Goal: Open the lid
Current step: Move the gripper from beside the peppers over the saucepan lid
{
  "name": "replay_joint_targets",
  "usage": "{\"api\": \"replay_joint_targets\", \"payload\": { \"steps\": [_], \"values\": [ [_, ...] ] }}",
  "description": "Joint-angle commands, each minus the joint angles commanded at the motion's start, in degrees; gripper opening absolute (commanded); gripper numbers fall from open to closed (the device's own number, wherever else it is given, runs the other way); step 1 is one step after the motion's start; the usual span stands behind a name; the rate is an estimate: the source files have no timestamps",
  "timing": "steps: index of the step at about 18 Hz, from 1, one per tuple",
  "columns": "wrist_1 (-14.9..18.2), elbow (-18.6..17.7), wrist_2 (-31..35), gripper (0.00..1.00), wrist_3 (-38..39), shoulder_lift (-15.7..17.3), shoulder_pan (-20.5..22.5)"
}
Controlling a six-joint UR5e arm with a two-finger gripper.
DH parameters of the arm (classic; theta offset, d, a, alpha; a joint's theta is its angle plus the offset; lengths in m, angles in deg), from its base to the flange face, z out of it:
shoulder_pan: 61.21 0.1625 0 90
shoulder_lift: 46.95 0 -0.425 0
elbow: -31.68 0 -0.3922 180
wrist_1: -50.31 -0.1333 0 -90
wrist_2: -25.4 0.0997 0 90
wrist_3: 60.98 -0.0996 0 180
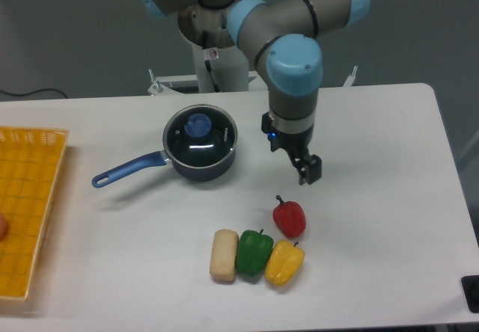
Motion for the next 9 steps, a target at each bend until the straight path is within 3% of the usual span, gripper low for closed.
{"api": "replay_joint_targets", "payload": {
  "steps": [9],
  "values": [
    [0.0, -4.2, 0.1, 1.0, 1.6, 3.6, -5.1]
  ]
}}
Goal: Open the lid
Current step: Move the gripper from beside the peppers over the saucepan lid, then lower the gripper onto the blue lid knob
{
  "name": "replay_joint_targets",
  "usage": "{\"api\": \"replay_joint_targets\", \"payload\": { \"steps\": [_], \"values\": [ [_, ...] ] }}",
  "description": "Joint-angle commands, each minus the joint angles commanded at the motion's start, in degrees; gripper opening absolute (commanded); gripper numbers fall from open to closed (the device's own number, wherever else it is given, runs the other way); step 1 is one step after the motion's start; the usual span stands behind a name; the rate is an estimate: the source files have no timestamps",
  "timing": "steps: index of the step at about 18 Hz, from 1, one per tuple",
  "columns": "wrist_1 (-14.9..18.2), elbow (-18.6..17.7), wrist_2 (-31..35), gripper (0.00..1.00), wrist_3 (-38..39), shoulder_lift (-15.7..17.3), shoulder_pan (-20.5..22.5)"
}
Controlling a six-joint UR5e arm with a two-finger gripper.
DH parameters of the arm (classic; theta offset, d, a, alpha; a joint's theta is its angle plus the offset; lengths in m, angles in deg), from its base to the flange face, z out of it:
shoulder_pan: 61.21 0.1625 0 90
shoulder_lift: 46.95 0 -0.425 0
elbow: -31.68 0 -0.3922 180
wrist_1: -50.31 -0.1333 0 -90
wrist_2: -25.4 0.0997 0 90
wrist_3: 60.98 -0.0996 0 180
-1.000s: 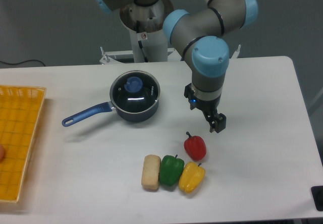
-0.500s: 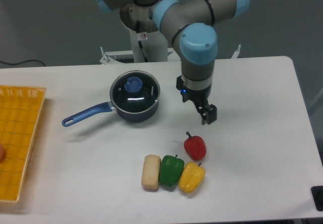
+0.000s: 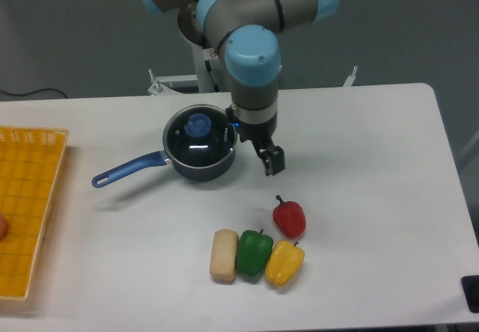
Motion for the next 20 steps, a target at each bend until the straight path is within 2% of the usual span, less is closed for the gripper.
{"api": "replay_joint_targets", "payload": {
  "steps": [3, 6, 12, 20],
  "values": [
    [0.1, -1.1, 0.1, 1.0, 0.1, 0.8, -2.3],
    [0.1, -4.0, 0.1, 1.0, -1.0, 3.2, -2.6],
    [0.2, -8.5, 0.2, 1.0, -9.6, 6.9, -2.2],
    [0.1, -11.3, 0.2, 1.0, -13.9, 8.5, -2.5]
  ]
}}
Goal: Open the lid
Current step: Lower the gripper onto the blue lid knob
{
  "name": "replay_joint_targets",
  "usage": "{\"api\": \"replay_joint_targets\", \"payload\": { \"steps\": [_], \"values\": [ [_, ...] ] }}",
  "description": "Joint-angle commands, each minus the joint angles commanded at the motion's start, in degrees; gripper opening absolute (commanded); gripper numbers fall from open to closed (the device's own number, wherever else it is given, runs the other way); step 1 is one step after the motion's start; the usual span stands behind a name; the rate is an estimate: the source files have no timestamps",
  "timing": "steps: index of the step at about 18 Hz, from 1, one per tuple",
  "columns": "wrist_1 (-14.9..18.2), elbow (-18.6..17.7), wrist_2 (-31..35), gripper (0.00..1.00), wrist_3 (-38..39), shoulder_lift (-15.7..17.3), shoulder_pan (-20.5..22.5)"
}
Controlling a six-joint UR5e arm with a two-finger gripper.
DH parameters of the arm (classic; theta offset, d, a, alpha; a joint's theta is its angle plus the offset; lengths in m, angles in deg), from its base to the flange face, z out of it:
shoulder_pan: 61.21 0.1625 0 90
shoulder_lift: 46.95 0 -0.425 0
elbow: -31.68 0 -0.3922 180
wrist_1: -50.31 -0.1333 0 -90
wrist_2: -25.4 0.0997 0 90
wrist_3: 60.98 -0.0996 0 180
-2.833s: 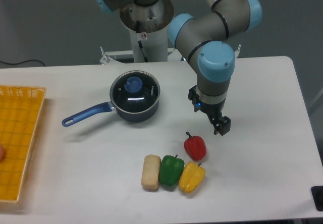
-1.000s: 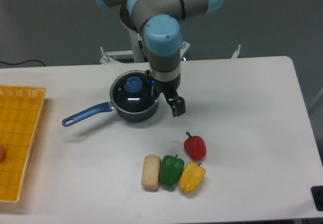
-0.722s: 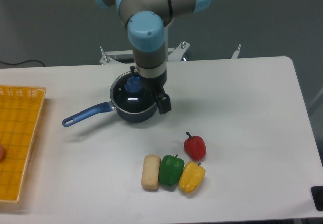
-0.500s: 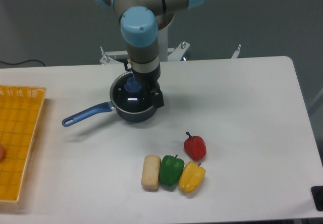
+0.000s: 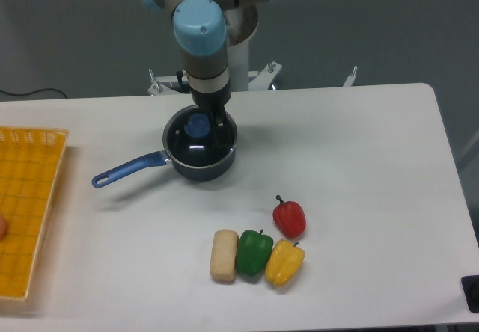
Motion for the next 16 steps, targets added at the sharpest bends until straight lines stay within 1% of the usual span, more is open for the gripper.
{"api": "replay_joint_targets", "payload": {
  "steps": [5, 8, 9, 11, 13, 16],
  "values": [
    [-0.1, -0.7, 0.0, 1.0, -1.0, 0.4, -1.1],
    [-0.3, -1.1, 0.0, 1.0, -1.0, 0.3, -2.5],
    [-1.1, -1.6, 0.1, 1.0, -1.0, 0.2, -2.7],
    [-4.8, -3.7, 0.1, 1.0, -1.0, 0.1, -4.0],
    [-7.3, -5.6, 0.7, 1.0, -1.0, 0.0, -4.2],
    [-7.5, -6.2, 2.2, 1.0, -1.1, -0.3, -4.3]
  ]
}}
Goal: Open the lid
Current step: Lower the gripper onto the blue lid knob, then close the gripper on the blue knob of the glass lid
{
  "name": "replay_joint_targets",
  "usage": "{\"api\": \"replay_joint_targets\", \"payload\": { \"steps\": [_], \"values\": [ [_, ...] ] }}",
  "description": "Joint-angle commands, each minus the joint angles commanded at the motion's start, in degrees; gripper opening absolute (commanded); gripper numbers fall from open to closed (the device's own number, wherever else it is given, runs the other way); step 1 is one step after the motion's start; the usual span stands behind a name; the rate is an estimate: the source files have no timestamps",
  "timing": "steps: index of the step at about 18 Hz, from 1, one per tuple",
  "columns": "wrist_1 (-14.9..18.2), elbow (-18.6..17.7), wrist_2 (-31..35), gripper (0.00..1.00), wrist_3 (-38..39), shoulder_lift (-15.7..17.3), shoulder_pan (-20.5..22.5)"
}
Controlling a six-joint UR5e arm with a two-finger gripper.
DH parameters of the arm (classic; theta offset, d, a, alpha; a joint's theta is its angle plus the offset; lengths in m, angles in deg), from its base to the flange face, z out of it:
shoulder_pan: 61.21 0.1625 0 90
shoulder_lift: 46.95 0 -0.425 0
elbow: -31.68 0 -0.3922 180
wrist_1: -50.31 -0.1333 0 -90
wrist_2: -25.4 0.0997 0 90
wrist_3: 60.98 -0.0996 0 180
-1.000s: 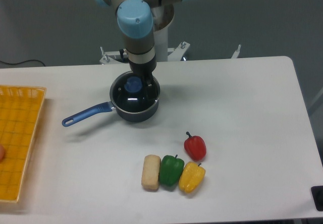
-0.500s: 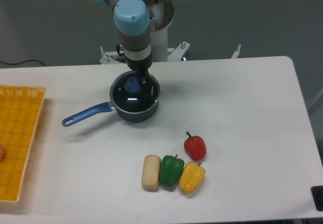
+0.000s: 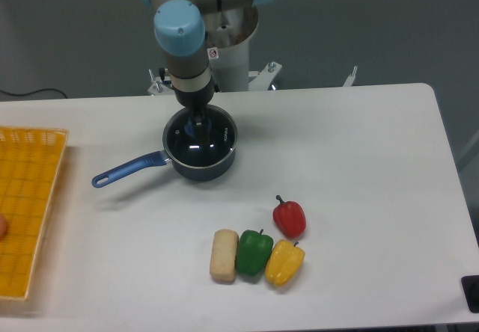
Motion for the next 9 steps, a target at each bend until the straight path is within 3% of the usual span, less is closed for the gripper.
{"api": "replay_joint_targets", "payload": {
  "steps": [9],
  "values": [
    [-0.3, -1.1, 0.7, 1.0, -0.6, -0.4, -0.4]
  ]
}}
